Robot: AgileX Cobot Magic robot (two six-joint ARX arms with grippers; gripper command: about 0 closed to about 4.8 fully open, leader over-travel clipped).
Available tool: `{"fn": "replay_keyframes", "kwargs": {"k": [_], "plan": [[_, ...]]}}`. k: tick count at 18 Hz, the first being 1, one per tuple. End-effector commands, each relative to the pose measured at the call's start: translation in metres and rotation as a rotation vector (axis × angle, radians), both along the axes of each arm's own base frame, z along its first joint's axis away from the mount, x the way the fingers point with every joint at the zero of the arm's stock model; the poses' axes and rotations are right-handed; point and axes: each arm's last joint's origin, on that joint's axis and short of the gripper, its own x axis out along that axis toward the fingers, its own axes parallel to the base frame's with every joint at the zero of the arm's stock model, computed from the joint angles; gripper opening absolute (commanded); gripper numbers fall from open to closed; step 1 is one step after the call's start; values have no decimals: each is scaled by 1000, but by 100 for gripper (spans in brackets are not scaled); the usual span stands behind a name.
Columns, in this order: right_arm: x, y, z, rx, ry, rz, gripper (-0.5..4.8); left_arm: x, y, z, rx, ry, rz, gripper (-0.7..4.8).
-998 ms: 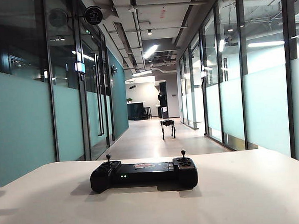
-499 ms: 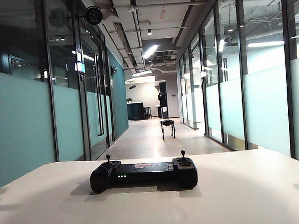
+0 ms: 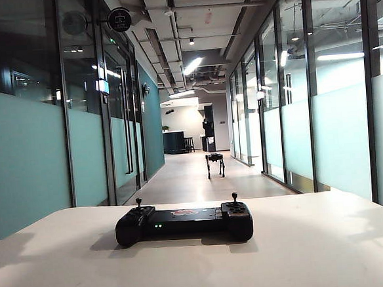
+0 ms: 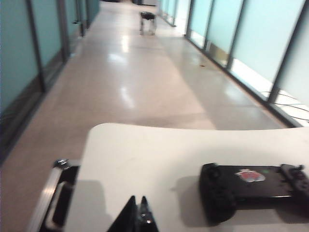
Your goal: Push the left joystick on the remote control sitting on the white table backward to make the robot dog back up in a straight line until it returns close to you.
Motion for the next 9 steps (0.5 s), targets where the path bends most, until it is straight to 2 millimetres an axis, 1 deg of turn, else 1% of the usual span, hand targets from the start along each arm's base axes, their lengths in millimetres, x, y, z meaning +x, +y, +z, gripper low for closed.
{"fn": "replay_keyframes", "kwargs": {"k": [1, 5, 9], "plan": [[7, 10, 3, -5, -27, 43, -6, 12, -4, 7, -1, 21, -33, -5], [15, 24, -2, -8, 7, 83, -6, 32, -9, 10, 4, 107, -73, -5], [24, 38, -9, -21, 49, 134, -6, 56, -14, 13, -4, 144, -161, -5]]}}
